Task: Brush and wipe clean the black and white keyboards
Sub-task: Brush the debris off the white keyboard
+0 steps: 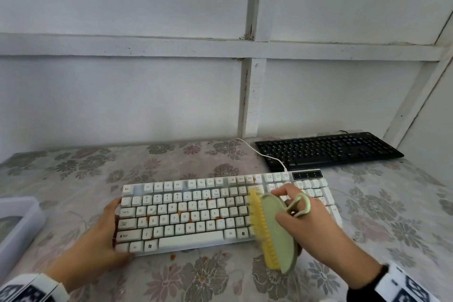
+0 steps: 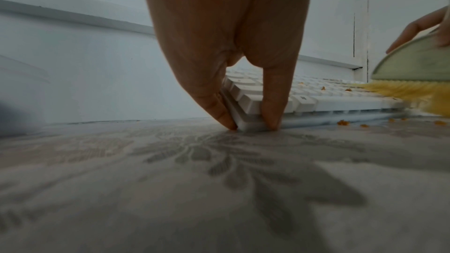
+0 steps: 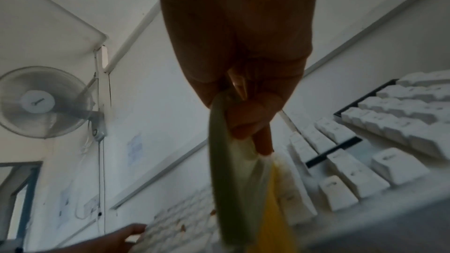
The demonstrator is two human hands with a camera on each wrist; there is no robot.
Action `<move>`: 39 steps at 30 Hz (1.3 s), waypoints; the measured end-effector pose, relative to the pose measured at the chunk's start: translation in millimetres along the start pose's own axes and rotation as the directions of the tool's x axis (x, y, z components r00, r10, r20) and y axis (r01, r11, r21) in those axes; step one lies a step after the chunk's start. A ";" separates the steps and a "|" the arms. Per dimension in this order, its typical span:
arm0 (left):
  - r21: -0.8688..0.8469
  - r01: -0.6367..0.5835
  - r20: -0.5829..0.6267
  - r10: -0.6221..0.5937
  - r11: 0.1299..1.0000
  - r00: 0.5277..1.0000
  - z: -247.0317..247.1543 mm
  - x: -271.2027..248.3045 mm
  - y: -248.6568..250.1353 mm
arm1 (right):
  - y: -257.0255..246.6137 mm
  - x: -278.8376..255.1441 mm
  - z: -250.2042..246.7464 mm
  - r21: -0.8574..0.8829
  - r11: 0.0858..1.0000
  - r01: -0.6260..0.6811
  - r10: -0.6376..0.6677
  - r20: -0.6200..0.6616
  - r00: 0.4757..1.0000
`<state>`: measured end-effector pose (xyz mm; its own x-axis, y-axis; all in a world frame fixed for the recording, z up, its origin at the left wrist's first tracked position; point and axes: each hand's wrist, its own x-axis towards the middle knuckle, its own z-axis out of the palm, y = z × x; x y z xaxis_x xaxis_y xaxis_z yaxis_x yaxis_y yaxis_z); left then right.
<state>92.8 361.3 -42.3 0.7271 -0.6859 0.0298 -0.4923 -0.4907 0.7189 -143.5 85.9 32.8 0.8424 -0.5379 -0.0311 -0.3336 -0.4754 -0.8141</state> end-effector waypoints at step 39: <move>-0.002 0.014 0.010 -0.014 1.000 1.000 0.3 -2.6 5.2 | -8.8 12.3 10.9 -0.013 0.997 0.078 -0.079 -0.063 0.995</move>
<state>88.1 360.4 -38.9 0.7289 -0.6845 0.0124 -0.4810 -0.4992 0.7207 -125.6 91.1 33.2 0.8377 -0.5416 0.0701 -0.2719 -0.5250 -0.8065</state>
